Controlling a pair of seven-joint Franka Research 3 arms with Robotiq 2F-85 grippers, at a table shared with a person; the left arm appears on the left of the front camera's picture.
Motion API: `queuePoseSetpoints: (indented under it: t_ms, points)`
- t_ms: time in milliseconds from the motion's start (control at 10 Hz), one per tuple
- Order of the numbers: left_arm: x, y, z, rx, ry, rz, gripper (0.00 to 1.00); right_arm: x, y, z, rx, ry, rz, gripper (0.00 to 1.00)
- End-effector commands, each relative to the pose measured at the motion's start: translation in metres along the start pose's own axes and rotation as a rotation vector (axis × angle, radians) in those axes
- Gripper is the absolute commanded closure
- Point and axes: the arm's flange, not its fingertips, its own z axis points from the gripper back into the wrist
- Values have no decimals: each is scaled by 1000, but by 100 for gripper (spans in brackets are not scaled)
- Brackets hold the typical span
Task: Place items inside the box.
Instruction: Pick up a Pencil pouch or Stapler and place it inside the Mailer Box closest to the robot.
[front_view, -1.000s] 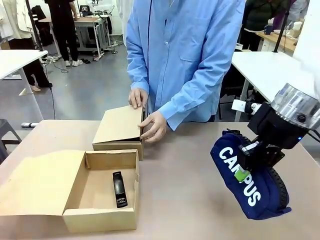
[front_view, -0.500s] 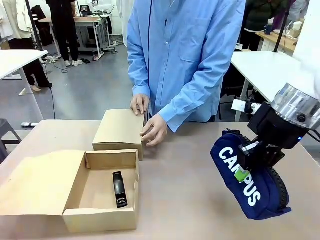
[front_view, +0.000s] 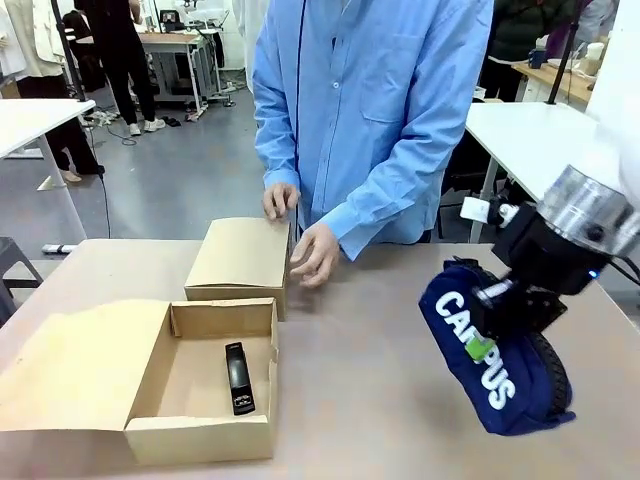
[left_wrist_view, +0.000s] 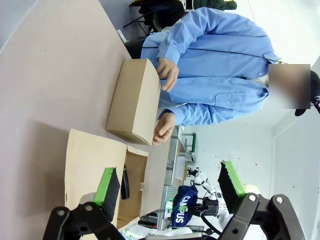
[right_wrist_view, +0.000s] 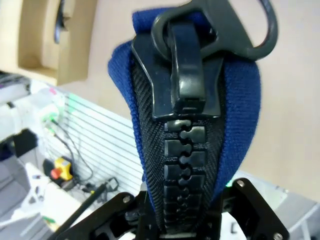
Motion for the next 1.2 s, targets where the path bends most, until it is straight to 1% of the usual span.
queuePoseSetpoints:
  t_ms: [0,500,600,700,800,900,1000,1100]
  points:
    - [-1,0,0,-22,-6,-19,0,27,36,16,-29,4,-108,94]
    - [-1,0,0,-22,-6,-19,0,27,36,16,-29,4,-108,94]
    - [-1,0,0,-22,-6,-19,0,28,36,15,-48,-2,-97,94]
    - [-1,0,0,-22,-6,-19,0,40,74,15,-132,-14,-163,94]
    - [-1,0,0,-22,-6,-19,0,53,122,13,-143,-57,-176,94]
    - [-1,0,0,-22,-6,-19,0,64,168,4,-213,-74,-220,94]
    - [-1,0,0,-22,-6,-19,0,71,208,-9,-244,-50,-214,94]
    - [-1,0,0,-22,-6,-19,0,75,239,-22,-237,-33,-193,94]
